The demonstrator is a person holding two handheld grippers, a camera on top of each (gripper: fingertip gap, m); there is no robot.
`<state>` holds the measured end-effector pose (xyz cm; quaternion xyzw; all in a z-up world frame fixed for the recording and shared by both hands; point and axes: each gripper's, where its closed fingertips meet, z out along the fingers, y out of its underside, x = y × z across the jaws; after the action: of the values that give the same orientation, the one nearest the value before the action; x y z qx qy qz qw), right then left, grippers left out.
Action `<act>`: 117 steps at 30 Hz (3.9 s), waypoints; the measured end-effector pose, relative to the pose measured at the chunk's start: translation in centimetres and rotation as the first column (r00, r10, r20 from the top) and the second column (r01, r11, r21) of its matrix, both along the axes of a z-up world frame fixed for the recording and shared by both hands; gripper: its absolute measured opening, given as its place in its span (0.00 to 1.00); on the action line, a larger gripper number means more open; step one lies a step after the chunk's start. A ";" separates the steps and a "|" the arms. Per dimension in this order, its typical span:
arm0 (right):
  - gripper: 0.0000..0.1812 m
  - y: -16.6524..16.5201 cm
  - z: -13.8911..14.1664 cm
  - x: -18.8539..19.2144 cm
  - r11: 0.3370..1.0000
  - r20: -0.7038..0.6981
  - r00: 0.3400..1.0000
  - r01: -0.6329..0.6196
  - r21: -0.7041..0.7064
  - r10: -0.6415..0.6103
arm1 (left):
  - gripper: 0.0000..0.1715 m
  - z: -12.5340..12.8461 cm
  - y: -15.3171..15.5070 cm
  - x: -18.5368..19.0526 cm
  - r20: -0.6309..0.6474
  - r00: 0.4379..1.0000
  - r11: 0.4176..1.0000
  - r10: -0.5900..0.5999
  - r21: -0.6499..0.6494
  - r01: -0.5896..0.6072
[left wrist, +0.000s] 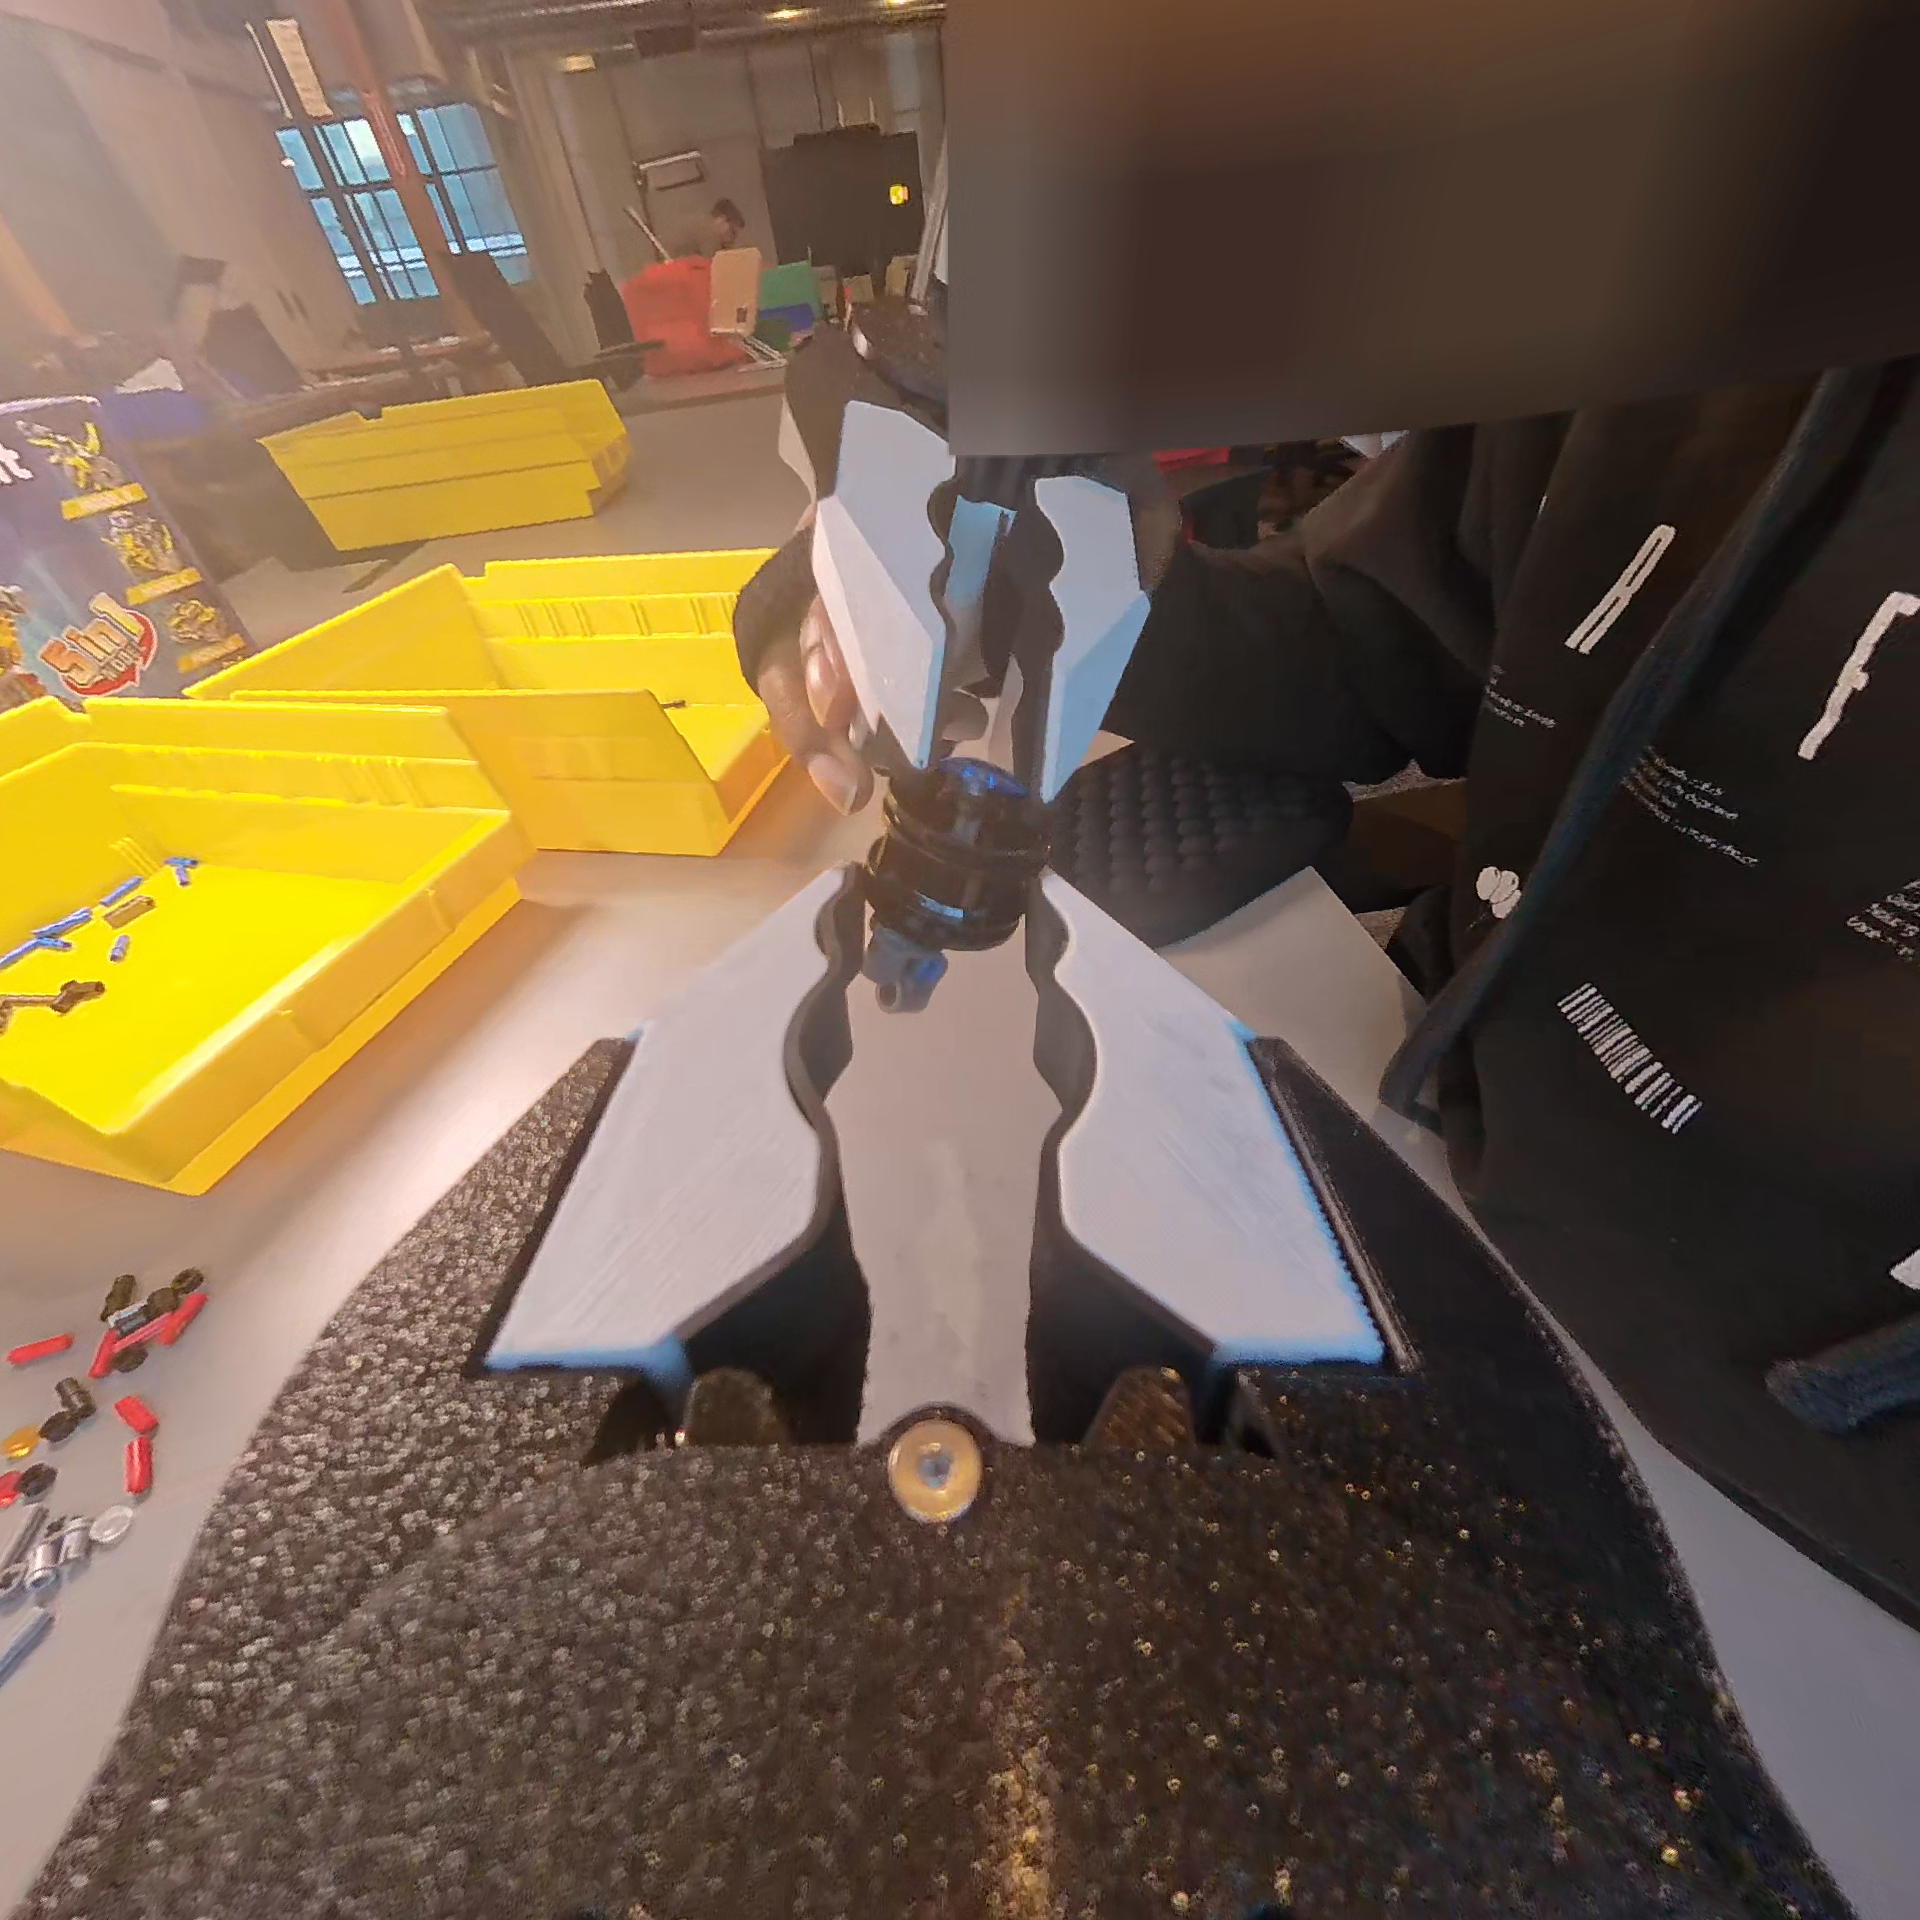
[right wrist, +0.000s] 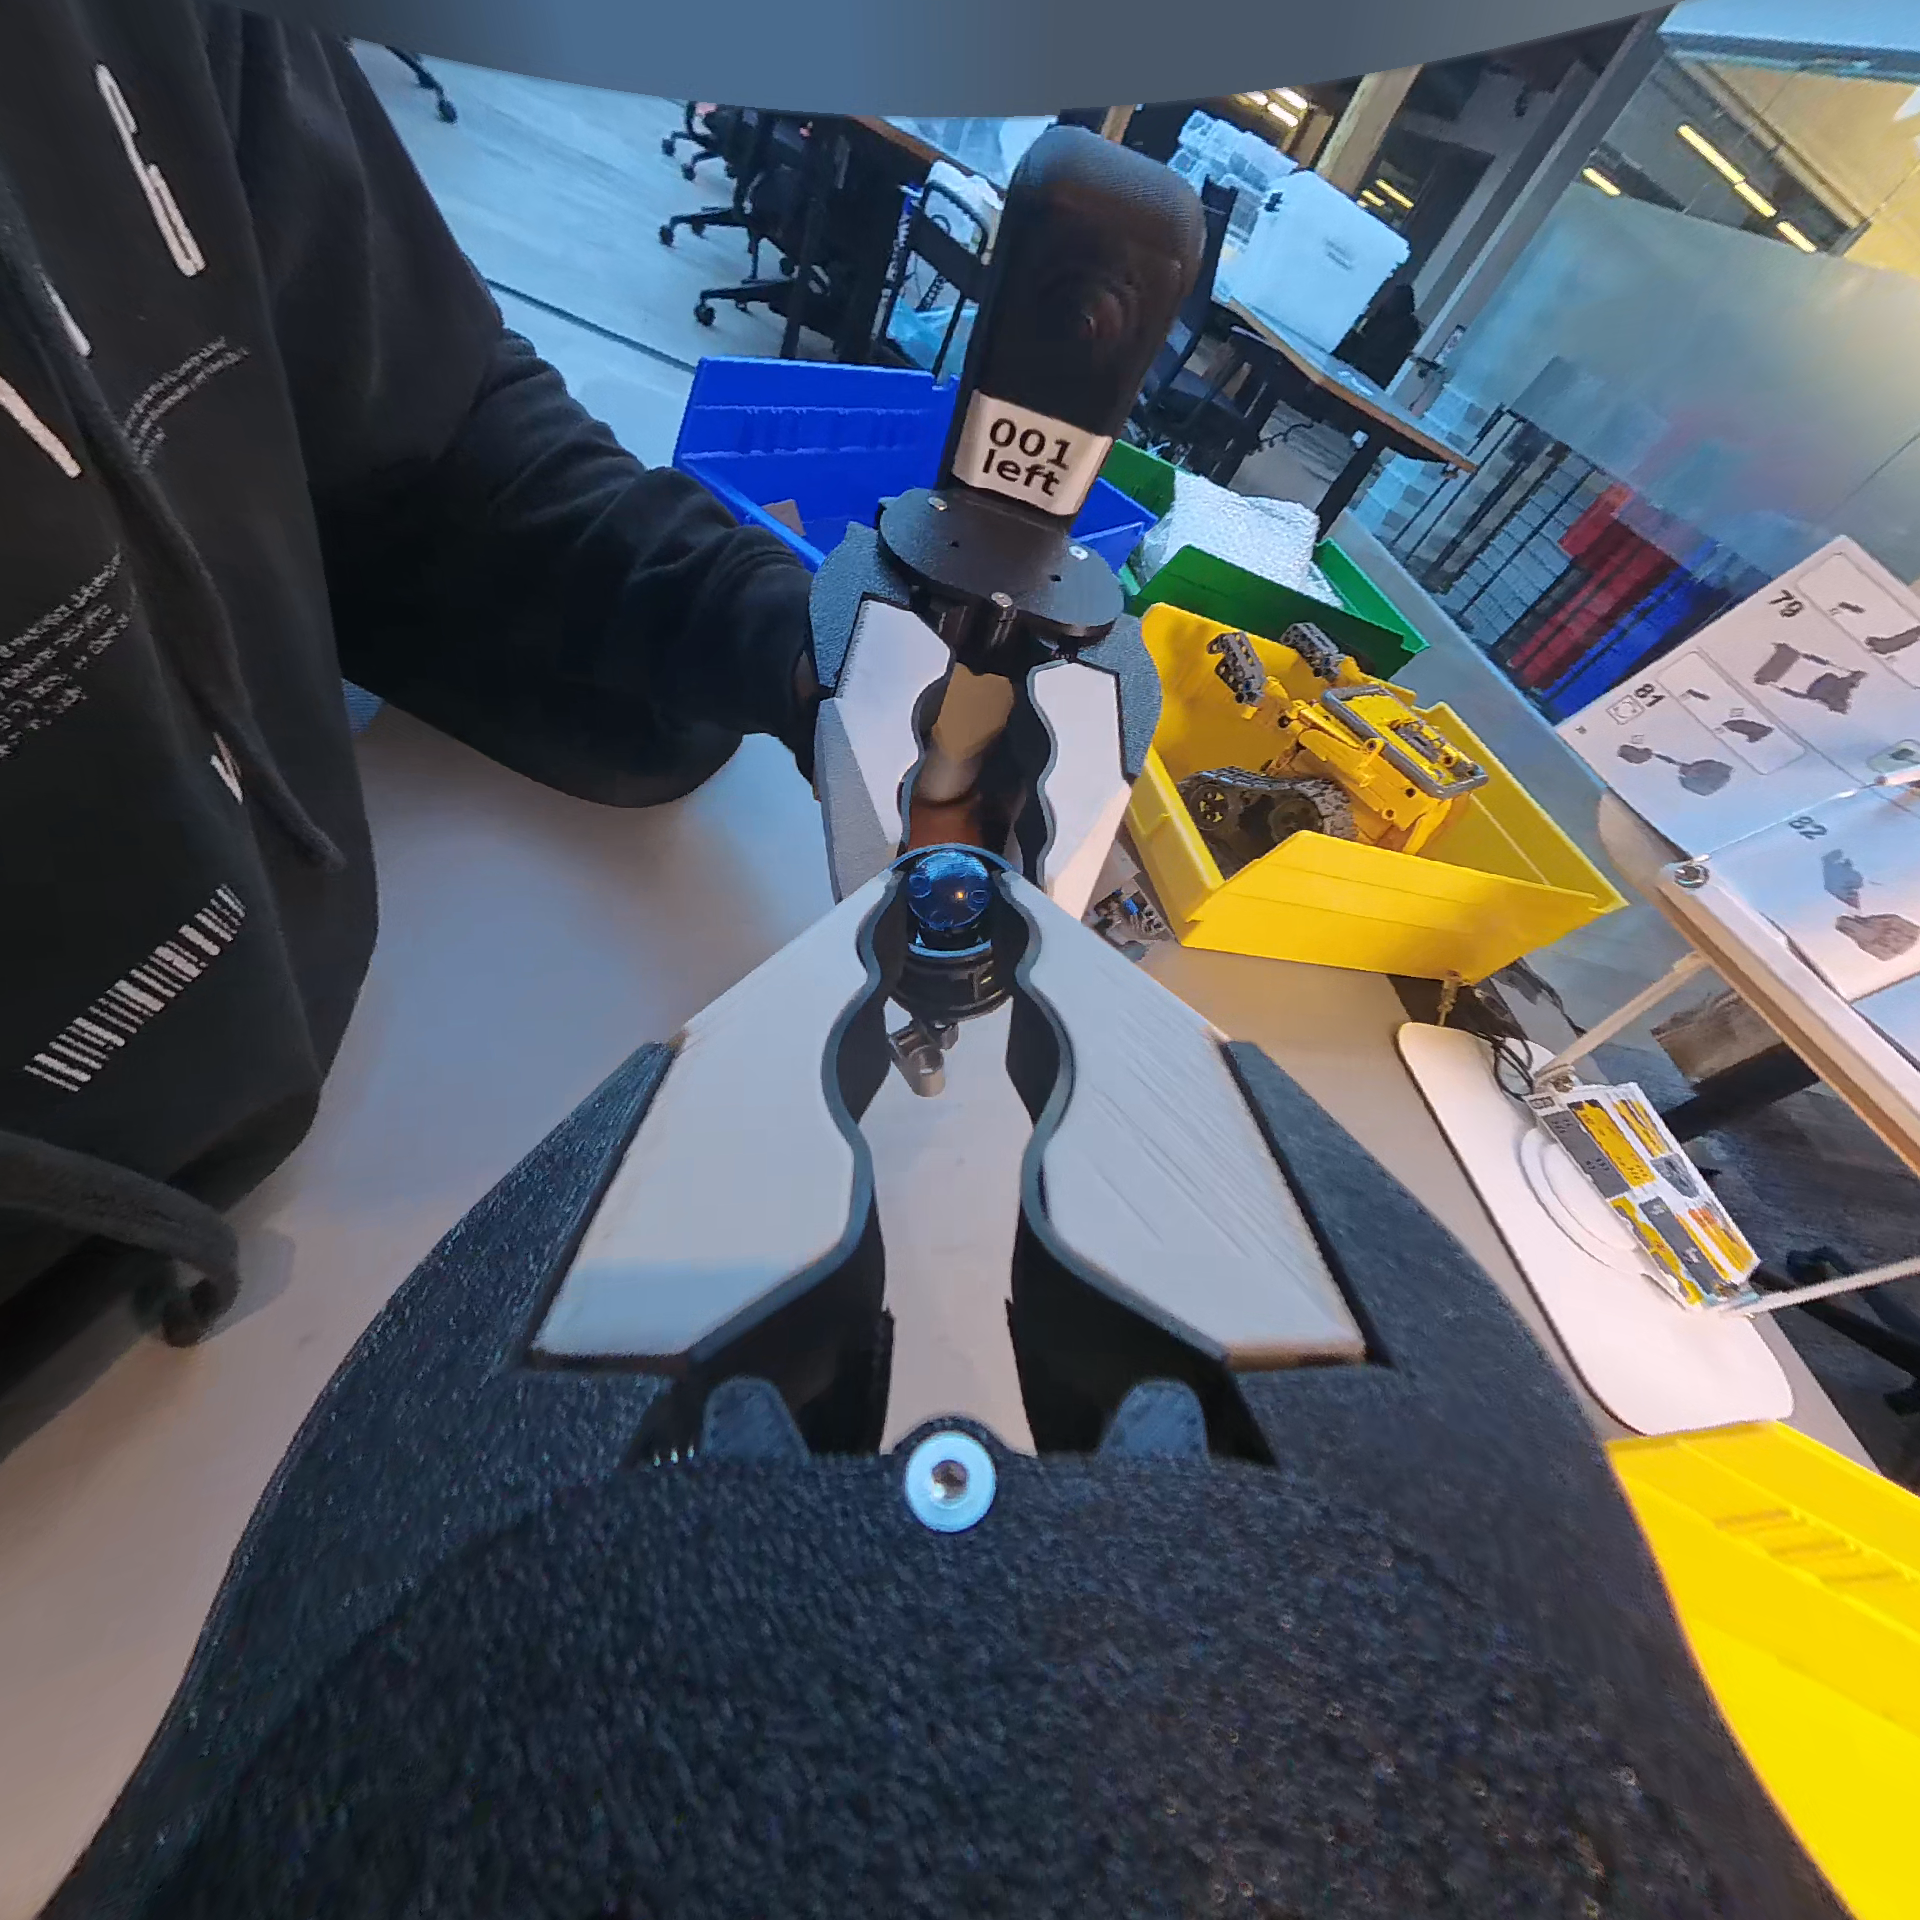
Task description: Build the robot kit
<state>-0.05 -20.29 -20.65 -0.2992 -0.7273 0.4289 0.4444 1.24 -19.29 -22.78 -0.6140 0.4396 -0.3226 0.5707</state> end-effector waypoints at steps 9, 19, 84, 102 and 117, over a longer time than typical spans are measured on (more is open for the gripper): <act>0.09 -0.7 -1.1 0.1 0.996 0.097 0.992 -0.085 0.017 0.083 | 0.17 -1.1 -0.7 0.2 -0.029 0.998 0.997 -0.062 -0.051 0.060; 0.08 -2.0 -1.8 0.0 0.973 0.193 0.953 -0.229 -0.036 0.232 | 0.17 -1.7 -2.3 0.1 0.008 0.986 0.975 -0.169 -0.142 0.169; 0.09 0.1 -2.0 -2.1 0.966 0.102 0.988 -0.087 -0.242 0.114 | 0.17 -1.4 -0.8 -2.8 0.260 0.964 0.926 -0.056 -0.347 0.148; 0.09 2.4 -5.3 -3.2 0.900 0.121 0.992 0.090 -0.427 -0.042 | 0.17 -4.6 1.3 -4.1 0.006 0.973 0.905 0.230 -0.369 -0.212; 0.09 4.2 -17.0 0.3 0.989 0.652 0.748 0.146 0.023 -0.126 | 0.17 -12.4 1.8 -5.2 -0.341 0.914 0.837 0.220 -0.415 -0.356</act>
<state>0.27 -16.05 -37.61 -0.4882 -0.8062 0.2754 0.1894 -4.00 -17.44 -35.20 -0.8322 0.3261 -0.2387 0.3796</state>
